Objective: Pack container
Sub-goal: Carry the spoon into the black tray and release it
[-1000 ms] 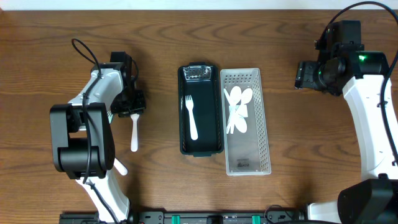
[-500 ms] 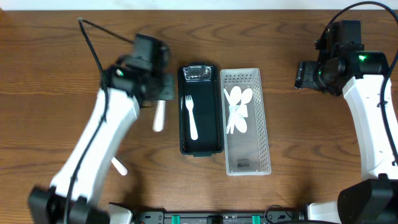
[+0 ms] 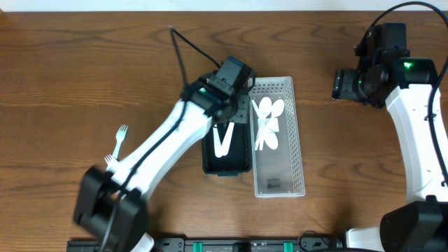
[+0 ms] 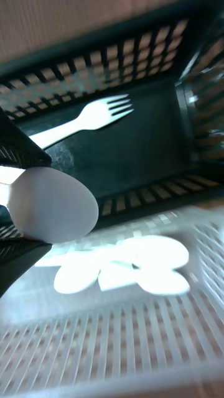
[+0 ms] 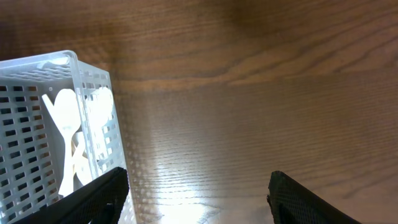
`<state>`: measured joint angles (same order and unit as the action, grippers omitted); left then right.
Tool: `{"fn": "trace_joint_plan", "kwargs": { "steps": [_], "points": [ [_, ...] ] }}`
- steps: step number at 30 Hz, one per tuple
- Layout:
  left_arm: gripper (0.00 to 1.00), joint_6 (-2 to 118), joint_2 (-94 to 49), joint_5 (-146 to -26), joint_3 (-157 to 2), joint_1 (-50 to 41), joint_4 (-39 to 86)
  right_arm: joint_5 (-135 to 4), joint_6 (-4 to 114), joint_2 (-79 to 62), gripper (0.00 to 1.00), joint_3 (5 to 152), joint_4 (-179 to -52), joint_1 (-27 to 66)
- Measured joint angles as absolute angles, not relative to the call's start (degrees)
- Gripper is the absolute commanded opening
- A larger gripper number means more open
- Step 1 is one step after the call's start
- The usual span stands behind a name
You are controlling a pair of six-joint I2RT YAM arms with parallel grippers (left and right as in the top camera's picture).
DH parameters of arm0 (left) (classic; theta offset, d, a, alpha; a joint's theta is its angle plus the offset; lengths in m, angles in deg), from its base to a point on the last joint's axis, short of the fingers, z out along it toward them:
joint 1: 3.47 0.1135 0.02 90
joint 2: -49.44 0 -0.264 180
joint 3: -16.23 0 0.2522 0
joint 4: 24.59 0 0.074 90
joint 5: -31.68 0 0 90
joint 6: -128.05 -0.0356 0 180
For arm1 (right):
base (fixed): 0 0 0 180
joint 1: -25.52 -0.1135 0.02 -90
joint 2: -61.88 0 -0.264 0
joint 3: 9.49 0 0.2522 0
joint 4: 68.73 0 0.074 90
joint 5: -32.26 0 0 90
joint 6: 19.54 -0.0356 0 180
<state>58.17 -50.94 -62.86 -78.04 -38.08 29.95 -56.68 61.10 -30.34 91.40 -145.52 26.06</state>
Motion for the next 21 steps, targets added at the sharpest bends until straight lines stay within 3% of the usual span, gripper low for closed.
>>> {"fn": "trace_joint_plan", "kwargs": {
  "steps": [6,8,12,17,21],
  "points": [
    [0.36,58.8,-56.6,-62.9,-78.0,-38.1,29.9,-56.7,61.1,-30.3,0.76,91.4,-145.5,26.1],
    [0.55,58.5,-56.6,-62.9,-77.9,-38.1,29.6,-56.7,61.1,-30.3,0.76,91.4,-145.5,26.1],
    [0.66,57.1,-56.4,-62.3,-77.9,-38.0,29.2,-56.7,61.1,-30.3,0.76,91.4,-145.5,26.1],
    [0.72,56.5,-52.8,-61.7,-77.9,-36.3,29.2,-56.7,61.4,-30.3,0.76,91.4,-145.6,26.1],
    [0.92,56.5,-46.7,-60.7,-78.1,-32.8,30.4,-56.7,62.3,-30.3,0.78,91.4,-145.7,26.1]
  ]
}}
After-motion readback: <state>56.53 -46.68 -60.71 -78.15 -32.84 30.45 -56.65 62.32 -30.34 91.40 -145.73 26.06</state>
